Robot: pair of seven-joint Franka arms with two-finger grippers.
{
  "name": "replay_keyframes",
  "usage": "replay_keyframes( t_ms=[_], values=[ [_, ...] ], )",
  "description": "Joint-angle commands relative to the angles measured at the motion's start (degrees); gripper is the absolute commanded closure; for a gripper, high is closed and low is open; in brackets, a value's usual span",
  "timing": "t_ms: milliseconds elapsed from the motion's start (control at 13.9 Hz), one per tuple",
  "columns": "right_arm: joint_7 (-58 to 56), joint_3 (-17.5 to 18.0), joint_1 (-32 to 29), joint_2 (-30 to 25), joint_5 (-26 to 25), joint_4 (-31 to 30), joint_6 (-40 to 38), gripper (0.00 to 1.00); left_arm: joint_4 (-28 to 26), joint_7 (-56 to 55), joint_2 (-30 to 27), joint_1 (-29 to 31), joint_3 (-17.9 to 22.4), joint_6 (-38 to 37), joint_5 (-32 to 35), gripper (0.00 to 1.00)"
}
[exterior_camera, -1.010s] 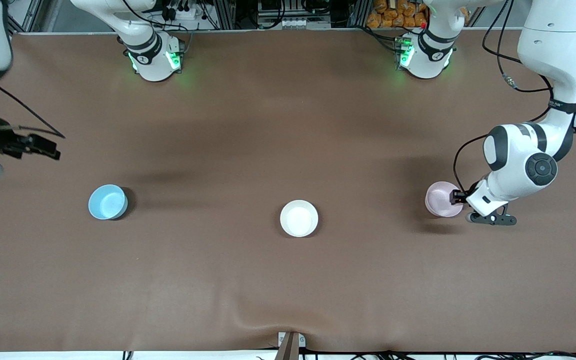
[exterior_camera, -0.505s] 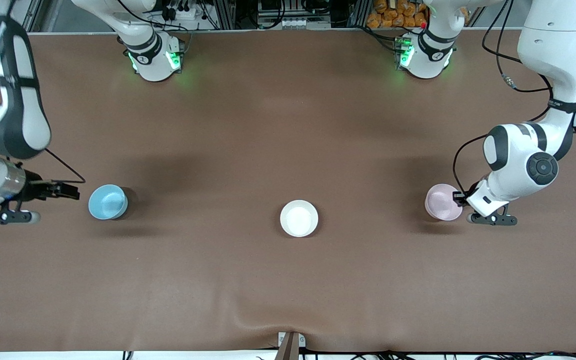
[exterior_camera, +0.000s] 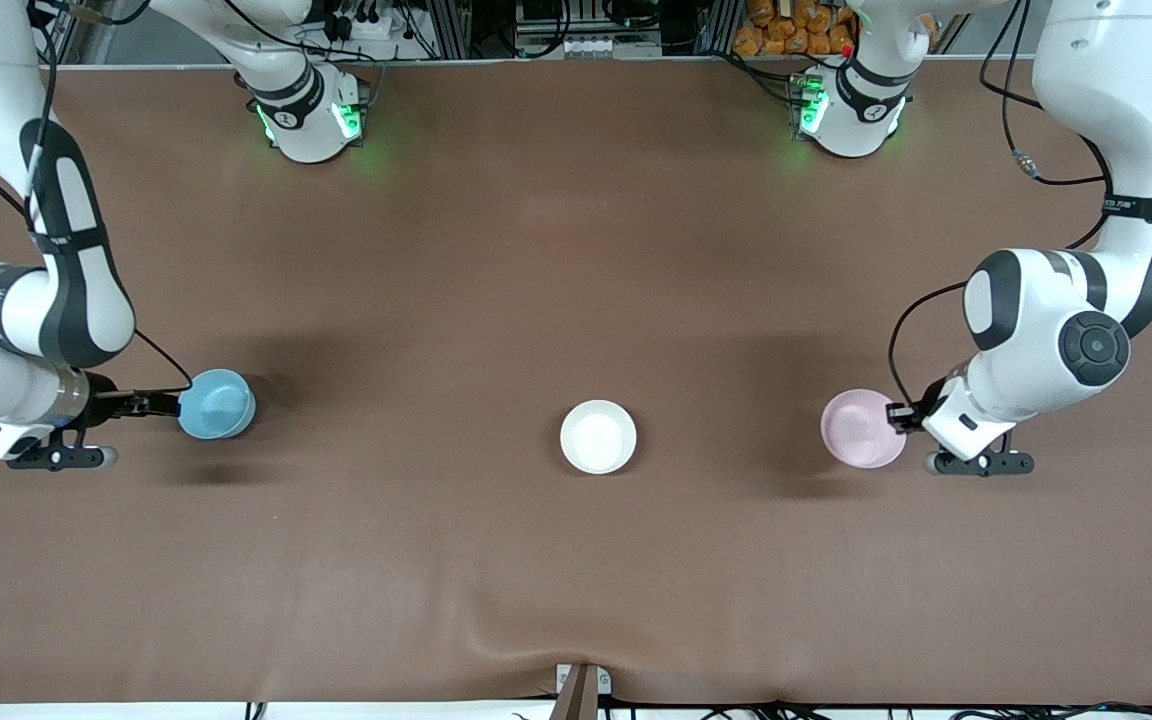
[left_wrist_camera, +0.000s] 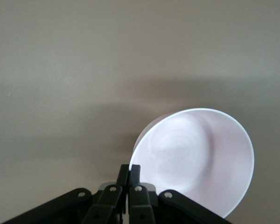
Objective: Stack pink and blue bowls on white bowl
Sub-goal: 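Carry the pink bowl with the left gripper onto the white bowl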
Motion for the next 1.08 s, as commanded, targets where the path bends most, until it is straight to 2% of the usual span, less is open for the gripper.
replay_keyframes(
  t_ms=[0,288,649,721,865,938,1010],
  values=[
    [-0.81,0.75,-1.33,1.83,0.5,0.77,-0.06,0.0,7.32,-7.71,3.86,-5.53,0.14,-2.46,-0.88,1.0],
    [-0.9,0.75,-2.3,2.45,3.49,-2.47,-0.32,0.0,13.39,-16.43,7.91,-13.18,0.14,-2.46,-1.05,1.0],
    [-0.9,0.75,-2.56,4.73,6.65,-2.74,-0.24,0.0,21.21,-29.53,13.89,-22.32,0.49,-2.38,-1.93,1.0],
    [-0.9,0.75,-2.56,5.26,7.44,-2.66,-0.15,0.17,21.65,-30.24,14.24,-22.68,0.32,-2.03,-2.02,1.0],
    [-0.9,0.75,-2.65,5.26,7.54,-2.65,-0.15,0.71,22.18,-30.69,15.73,-24.69,0.05,-0.28,-2.63,1.0],
    [-0.9,0.75,-2.65,5.35,7.54,-2.65,-0.06,0.93,22.1,-30.95,16.17,-25.93,0.22,0.6,-2.72,1.0],
    [-0.9,0.75,-2.91,5.35,7.54,-2.65,-0.15,1.0,22.19,-30.86,16.7,-25.77,0.23,1.39,-2.9,1.0]
  ],
)
